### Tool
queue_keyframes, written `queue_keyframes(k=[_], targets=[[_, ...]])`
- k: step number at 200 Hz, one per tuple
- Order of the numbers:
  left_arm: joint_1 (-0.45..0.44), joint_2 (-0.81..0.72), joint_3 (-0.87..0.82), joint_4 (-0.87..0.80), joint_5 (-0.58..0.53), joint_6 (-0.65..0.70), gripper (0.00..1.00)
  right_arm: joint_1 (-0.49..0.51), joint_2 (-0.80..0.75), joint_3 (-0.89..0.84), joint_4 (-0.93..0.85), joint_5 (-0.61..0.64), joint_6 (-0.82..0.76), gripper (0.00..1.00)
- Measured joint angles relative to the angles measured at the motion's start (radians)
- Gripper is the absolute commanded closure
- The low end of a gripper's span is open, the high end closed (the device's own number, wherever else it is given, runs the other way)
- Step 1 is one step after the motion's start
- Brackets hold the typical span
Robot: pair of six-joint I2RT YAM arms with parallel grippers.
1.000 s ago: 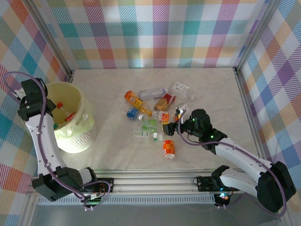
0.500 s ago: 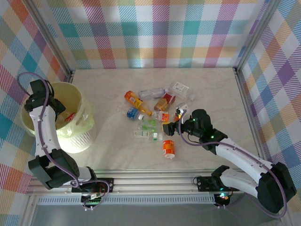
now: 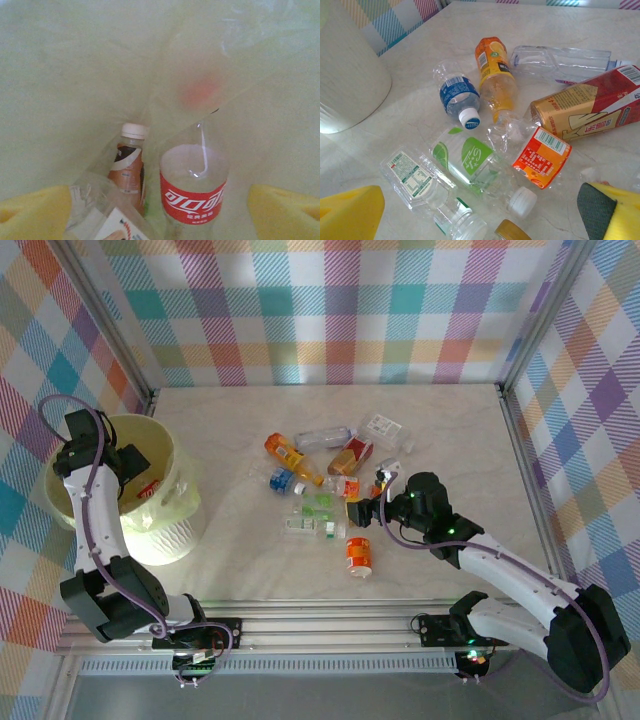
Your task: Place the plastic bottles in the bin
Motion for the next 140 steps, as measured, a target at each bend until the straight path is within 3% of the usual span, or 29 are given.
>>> queue_keyframes(k=[93,140], targets=[[-0.097,-0.088,0.079,-0.008,-0.010,-0.033,0.00,0.000,0.000,-0.010,-0.063,0.040,0.031,0.00],[-0.173,-0.148,0.124,-0.015,0.028,-0.073,0.00,0.000,0.000,-0.010,-0.147,0.092,0.120,0.00]])
